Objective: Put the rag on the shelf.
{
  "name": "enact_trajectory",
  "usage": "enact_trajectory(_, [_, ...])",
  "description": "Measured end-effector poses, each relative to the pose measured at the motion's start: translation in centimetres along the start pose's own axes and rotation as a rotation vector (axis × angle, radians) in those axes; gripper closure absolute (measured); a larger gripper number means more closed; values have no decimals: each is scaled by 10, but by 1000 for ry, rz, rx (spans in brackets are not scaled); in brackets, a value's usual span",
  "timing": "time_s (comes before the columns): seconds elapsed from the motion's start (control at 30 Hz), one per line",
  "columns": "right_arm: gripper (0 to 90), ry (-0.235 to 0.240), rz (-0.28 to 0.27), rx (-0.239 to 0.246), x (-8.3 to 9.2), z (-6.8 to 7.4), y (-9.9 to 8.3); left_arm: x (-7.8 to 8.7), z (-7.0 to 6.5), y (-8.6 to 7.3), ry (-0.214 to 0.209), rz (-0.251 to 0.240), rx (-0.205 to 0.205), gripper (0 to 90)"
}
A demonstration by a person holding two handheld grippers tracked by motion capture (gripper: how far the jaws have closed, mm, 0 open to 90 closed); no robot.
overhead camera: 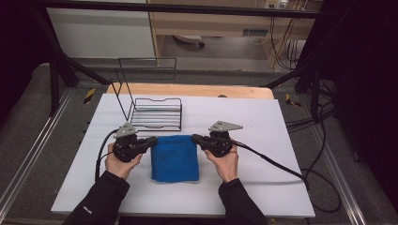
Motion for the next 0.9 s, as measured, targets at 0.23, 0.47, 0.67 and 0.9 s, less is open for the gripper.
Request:
enact_trajectory(0.23, [873, 4, -33, 23, 11, 4, 5, 6, -6, 5, -2, -30, -10, 854])
enact_trajectory(0.47, [873, -1, -58, 41, 19, 10, 10, 13, -9, 10, 1, -65, -18, 854])
enact_trajectory(0.67, [873, -5, -85, 60, 27, 15, 17, 20, -13, 14, -1, -87, -26, 854])
enact_trajectory(0.9, [873, -7, -106, 76, 34, 18, 24, 28, -16, 20, 2, -122, -30, 854])
Point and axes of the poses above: each handheld gripper's, and its own axes: x roughly backward along the jaws, y roughly out of its top, z roughly to its left, the point moved 8 cm from there along -x, roughly forward along the jaws, and after that the axes turned 9 degrees about z, right-handed, at the moved point
